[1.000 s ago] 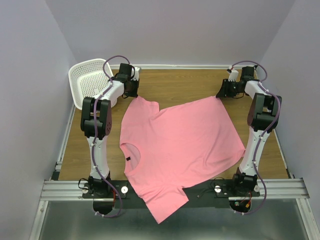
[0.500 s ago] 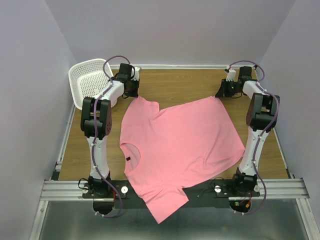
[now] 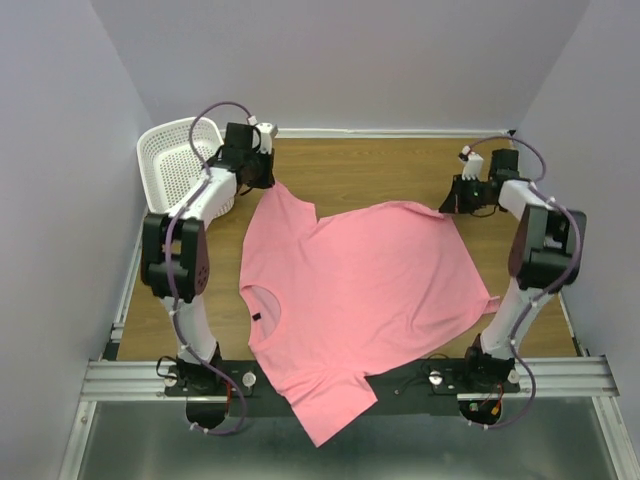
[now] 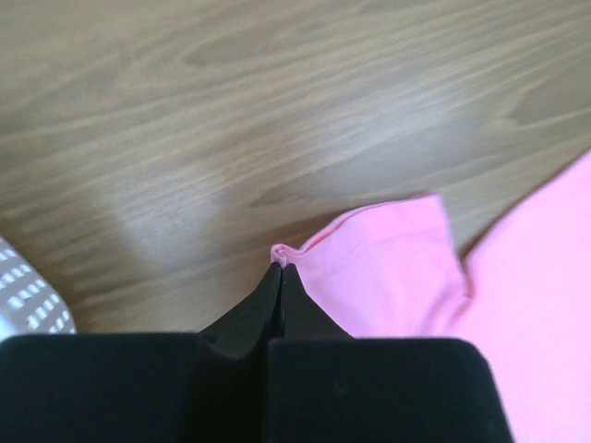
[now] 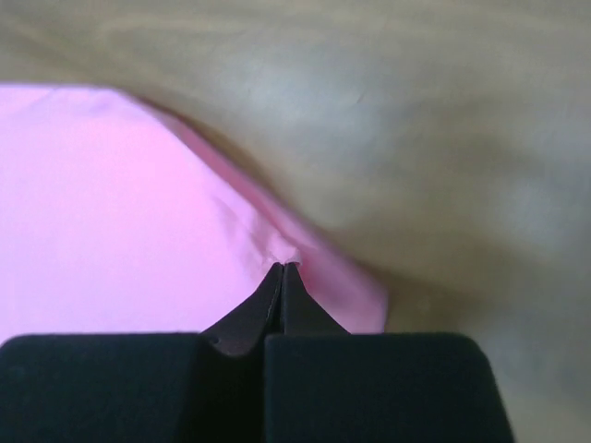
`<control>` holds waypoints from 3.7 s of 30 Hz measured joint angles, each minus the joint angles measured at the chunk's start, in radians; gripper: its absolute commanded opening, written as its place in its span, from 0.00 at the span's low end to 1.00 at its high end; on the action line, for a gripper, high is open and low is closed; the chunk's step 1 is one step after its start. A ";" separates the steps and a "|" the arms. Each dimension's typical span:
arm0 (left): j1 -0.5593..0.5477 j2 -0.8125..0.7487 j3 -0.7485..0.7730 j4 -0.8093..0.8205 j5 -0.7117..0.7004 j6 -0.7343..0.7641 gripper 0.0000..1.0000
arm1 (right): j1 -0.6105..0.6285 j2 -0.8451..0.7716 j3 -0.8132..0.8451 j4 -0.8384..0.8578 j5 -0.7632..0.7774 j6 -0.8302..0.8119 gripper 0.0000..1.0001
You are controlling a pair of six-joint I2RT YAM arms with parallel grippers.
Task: Fold and stack the t-shirts
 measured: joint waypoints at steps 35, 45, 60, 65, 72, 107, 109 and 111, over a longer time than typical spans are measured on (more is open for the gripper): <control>0.000 -1.164 0.294 0.533 0.110 -0.267 0.00 | -0.010 -0.974 1.102 -0.027 0.304 0.184 0.01; 0.000 -1.111 -0.028 0.630 0.072 -0.292 0.00 | 0.022 -1.075 0.526 -0.010 0.341 0.118 0.01; -0.002 -0.148 -0.283 0.723 0.140 -0.337 0.00 | 0.024 -0.705 -0.577 0.479 0.281 0.066 0.01; -0.001 0.188 0.014 0.613 0.137 -0.338 0.00 | 0.023 -0.312 -0.473 0.628 0.282 0.064 0.01; 0.003 0.346 0.315 0.486 0.113 -0.351 0.00 | 0.021 -0.092 -0.256 0.677 0.283 0.098 0.01; 0.037 0.219 0.123 0.495 0.158 -0.280 0.00 | -0.144 -0.192 -0.333 0.732 0.050 0.257 0.00; 0.038 0.167 0.076 0.522 0.165 -0.274 0.00 | -0.146 -0.193 -0.343 0.734 0.036 0.256 0.01; 0.039 0.116 0.032 0.555 0.171 -0.269 0.00 | -0.146 -0.193 -0.356 0.734 0.018 0.256 0.01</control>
